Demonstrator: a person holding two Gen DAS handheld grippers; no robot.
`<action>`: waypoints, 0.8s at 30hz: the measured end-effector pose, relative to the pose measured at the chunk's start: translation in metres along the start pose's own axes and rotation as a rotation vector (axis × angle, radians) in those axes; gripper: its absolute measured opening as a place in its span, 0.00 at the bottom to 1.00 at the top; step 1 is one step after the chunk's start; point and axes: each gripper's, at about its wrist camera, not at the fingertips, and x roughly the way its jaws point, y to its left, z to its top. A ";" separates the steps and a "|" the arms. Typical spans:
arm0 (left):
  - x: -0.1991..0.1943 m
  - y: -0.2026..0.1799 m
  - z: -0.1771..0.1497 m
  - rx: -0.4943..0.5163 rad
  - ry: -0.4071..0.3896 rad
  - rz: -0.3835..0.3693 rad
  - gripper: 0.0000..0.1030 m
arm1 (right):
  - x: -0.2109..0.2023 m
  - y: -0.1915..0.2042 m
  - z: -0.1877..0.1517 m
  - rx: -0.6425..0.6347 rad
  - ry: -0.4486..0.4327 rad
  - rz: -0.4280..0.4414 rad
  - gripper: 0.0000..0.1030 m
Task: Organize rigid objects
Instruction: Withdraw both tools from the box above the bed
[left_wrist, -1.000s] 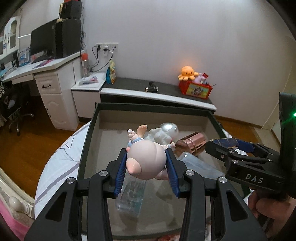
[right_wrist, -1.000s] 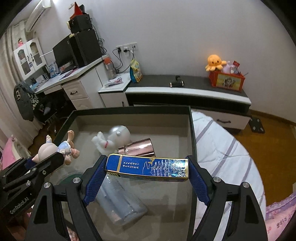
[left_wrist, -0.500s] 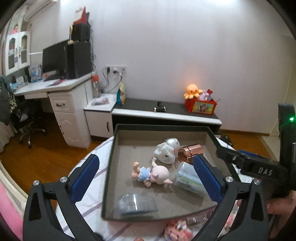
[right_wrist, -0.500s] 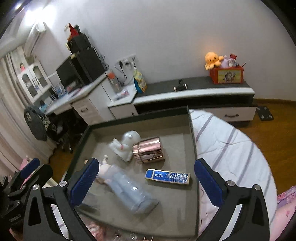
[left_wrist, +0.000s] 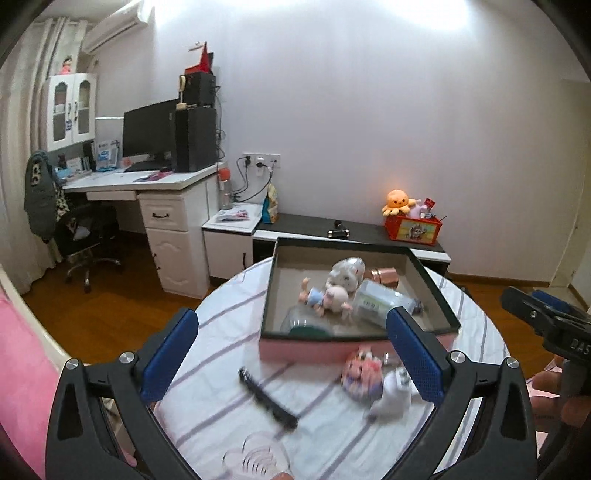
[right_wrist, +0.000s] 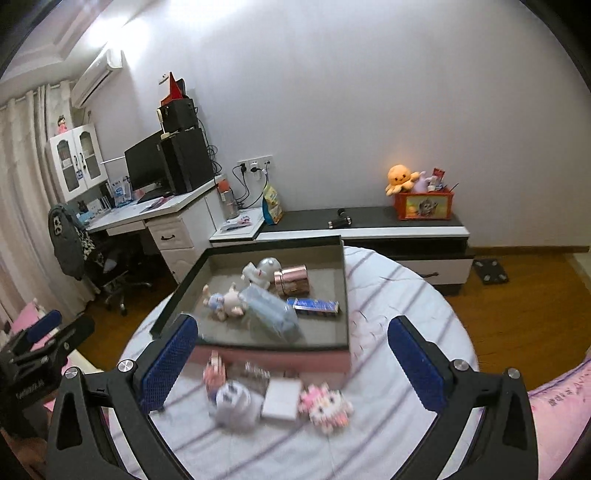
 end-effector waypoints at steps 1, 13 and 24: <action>-0.006 0.001 -0.004 -0.004 0.002 0.002 1.00 | -0.007 0.001 -0.005 -0.005 -0.001 -0.008 1.00; -0.069 0.005 -0.046 -0.025 -0.008 0.022 1.00 | -0.063 0.018 -0.041 -0.030 -0.017 -0.047 1.00; -0.085 -0.003 -0.054 -0.022 -0.011 0.017 1.00 | -0.080 0.028 -0.050 -0.054 -0.031 -0.063 1.00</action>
